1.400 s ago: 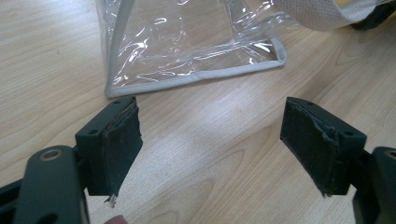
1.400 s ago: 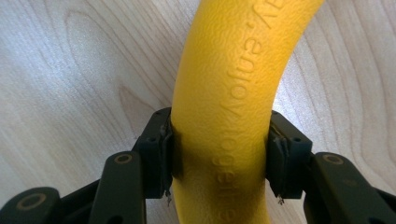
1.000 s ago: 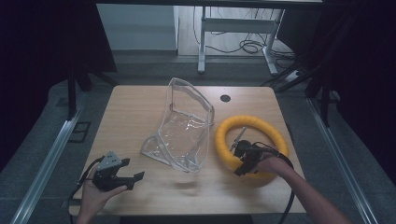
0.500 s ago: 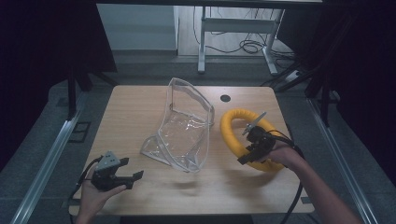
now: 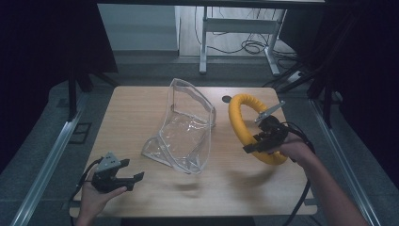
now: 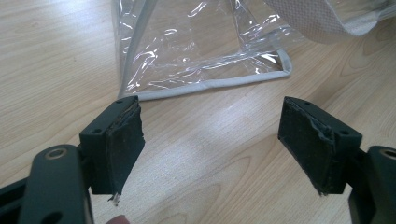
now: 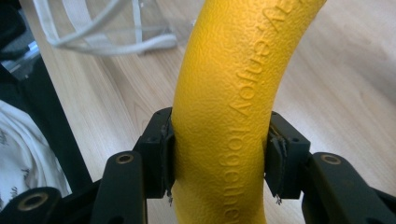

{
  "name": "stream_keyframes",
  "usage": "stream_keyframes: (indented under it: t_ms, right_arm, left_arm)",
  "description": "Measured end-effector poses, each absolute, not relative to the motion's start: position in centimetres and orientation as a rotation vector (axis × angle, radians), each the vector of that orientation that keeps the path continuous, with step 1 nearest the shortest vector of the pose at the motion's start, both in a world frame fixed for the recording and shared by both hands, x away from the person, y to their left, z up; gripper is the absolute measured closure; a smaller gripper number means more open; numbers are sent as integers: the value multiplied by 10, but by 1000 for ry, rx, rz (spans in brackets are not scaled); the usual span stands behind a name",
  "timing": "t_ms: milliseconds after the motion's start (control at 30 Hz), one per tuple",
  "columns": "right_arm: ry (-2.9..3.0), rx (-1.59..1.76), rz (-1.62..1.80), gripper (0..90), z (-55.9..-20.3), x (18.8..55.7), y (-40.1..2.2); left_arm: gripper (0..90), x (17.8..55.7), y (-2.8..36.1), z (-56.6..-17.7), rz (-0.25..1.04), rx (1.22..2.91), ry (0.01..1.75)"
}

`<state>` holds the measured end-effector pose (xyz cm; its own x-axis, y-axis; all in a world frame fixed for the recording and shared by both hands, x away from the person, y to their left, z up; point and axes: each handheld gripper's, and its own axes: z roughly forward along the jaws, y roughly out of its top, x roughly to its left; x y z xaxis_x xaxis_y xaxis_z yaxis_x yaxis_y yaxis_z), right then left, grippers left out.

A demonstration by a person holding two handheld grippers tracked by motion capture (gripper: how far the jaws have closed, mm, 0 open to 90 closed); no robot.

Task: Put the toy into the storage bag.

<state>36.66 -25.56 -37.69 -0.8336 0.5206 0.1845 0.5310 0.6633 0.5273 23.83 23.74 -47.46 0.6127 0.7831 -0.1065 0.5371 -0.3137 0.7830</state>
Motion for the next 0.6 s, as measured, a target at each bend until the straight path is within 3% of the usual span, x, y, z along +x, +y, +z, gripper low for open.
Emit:
stream_keyframes:
  t_ms: [600]
  right_arm:
    - [-2746,-899,-1248,501,-356,360,-258]
  left_arm:
    - [222,239,237,-477,368,2006,1046]
